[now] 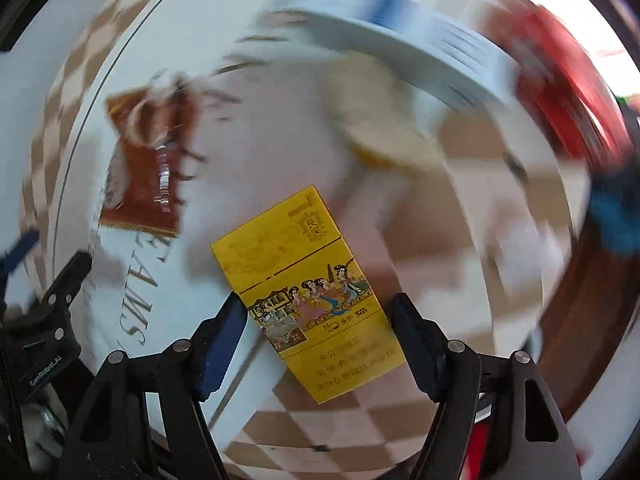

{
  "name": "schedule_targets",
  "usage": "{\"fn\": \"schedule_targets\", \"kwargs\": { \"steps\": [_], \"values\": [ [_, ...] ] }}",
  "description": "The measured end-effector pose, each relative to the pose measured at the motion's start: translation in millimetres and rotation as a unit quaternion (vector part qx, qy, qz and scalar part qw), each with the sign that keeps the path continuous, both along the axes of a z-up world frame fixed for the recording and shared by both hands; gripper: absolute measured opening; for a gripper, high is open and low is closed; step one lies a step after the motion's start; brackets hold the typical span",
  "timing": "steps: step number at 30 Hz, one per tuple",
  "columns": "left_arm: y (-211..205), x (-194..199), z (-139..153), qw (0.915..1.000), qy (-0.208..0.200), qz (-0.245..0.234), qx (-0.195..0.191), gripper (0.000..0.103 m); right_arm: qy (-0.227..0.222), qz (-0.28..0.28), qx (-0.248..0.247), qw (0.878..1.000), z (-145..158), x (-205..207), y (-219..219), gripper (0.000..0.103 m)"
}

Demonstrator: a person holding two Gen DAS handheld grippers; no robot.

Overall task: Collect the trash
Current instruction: 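Grasp the brown pastry wrapper with the left tool while the right tool grasps the yellow cigarette box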

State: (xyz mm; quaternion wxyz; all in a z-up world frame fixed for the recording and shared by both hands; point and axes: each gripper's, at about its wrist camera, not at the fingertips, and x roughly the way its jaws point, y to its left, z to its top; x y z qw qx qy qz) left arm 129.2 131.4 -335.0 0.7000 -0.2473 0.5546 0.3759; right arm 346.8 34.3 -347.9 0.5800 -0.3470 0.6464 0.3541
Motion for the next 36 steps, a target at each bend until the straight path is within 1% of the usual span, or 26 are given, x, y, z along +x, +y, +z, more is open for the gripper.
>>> {"fn": "schedule_targets", "kwargs": {
  "steps": [2,3,4,5,6,7,8,9,11,13,14,15,16,17,18,19,21,23,24,25,26,27,30,31,33,36],
  "values": [
    [1.8,11.3,4.5,0.9999,-0.012,-0.004,-0.009,0.097,-0.011,-0.09,0.021,0.996,2.1,12.6,-32.1,0.075],
    [3.1,17.9,5.7,0.9997,-0.018,-0.005,-0.015,0.097,-0.011,-0.143,0.035,0.989,2.4,19.8,-49.9,0.075],
    [5.4,25.3,6.8,0.9994,-0.024,-0.006,-0.023,0.097,-0.001,-0.186,0.048,0.981,1.3,25.8,-64.7,0.075],
    [8.5,35.7,7.4,0.9989,-0.032,-0.006,-0.035,0.097,0.01,-0.218,0.071,0.973,2.8,29.8,-76.5,0.077],
    [9.3,45.3,7.8,0.9983,-0.037,-0.009,-0.043,0.097,0.023,-0.239,0.085,0.967,4.8,32.0,-85.9,0.083],
    [8.6,56.3,8.4,0.9979,-0.039,-0.013,-0.051,0.097,0.036,-0.246,0.093,0.964,5.2,33.3,-90.8,0.085],
    [10.6,68.0,5.8,0.9974,-0.036,-0.017,-0.06,0.097,0.043,-0.248,0.102,0.962,7.3,33.4,-95.2,0.085],
    [12.6,78.2,2.9,0.9967,-0.037,-0.02,-0.069,0.096,0.036,-0.243,0.108,0.963,10.0,35.3,-98.1,0.085],
    [15.7,91.9,-3.6,0.9962,-0.032,-0.027,-0.076,0.096,0.0,-0.21,0.095,0.973,11.6,34.8,-102.7,0.085],
    [16.3,103.1,-10.0,0.9969,-0.019,-0.041,-0.065,0.096,-0.022,-0.18,0.083,0.98,11.6,35.7,-98.3,0.085],
    [15.9,105.4,-11.6,0.9971,-0.014,-0.047,-0.058,0.092,-0.025,-0.172,0.081,0.981,10.7,33.7,-94.8,0.085],
    [16.6,106.5,-13.7,0.9974,-0.006,-0.054,-0.048,0.077,-0.024,-0.164,0.082,0.983,8.5,33.3,-93.0,0.085],
    [15.5,107.4,-15.1,0.997,-0.001,-0.062,-0.045,0.07,-0.026,-0.157,0.081,0.984,6.6,31.4,-92.8,0.085],
    [14.6,104.8,-14.0,0.9968,-0.006,-0.067,-0.043,0.066,-0.028,-0.151,0.083,0.985,3.4,27.3,-90.7,0.085],
    [9.0,105.8,-10.2,0.9966,-0.004,-0.072,-0.041,0.062,-0.028,-0.145,0.086,0.985,-1.5,17.1,-70.5,0.085],
    [7.1,104.0,-9.7,0.9962,-0.001,-0.079,-0.036,0.056,-0.036,-0.137,0.083,0.986,-4.7,11.5,-60.0,0.085],
    [1.8,98.9,-8.6,0.9956,0.007,-0.092,-0.02,0.056,-0.057,-0.121,0.077,0.988,-4.9,4.2,-59.4,0.085],
    [-1.2,92.7,-9.8,0.9953,0.008,-0.095,-0.017,0.056,-0.076,-0.109,0.069,0.989,-6.5,-2.9,-54.9,0.083],
    [-2.1,89.2,-10.1,0.9954,0.005,-0.094,-0.015,0.056,-0.087,-0.103,0.066,0.989,-6.8,-6.6,-53.3,0.08],
    [-2.5,86.4,-10.3,0.9956,0.006,-0.093,-0.012,0.056,-0.091,-0.1,0.073,0.988,-4.7,-8.3,-54.4,0.076],
    [-3.4,83.1,-9.7,0.9957,0.004,-0.092,-0.009,0.056,-0.093,-0.096,0.076,0.988,-4.9,-13.1,-51.9,0.067],
    [-3.5,79.9,-9.4,0.9959,0.002,-0.091,-0.007,0.056,-0.096,-0.098,0.078,0.987,-3.0,-16.9,-50.6,0.061],
    [-8.1,72.0,-1.7,0.996,-0.008,-0.089,-0.002,0.056,-0.086,-0.113,0.082,0.986,0.3,-20.4,-55.4,0.061],
    [-16.1,68.6,4.7,0.9959,-0.013,-0.089,0.0,0.056,-0.089,-0.116,0.084,0.986,2.4,-21.2,-57.1,0.061],
    [-17.3,57.0,17.7,0.9956,-0.024,-0.09,0.01,0.056,-0.099,-0.121,0.094,0.983,13.3,-21.1,-53.7,0.061],
    [-27.3,50.1,39.5,0.9943,-0.04,-0.095,0.028,0.056,-0.114,-0.136,0.117,0.977,34.0,-28.7,-60.7,0.061]
  ]
}}
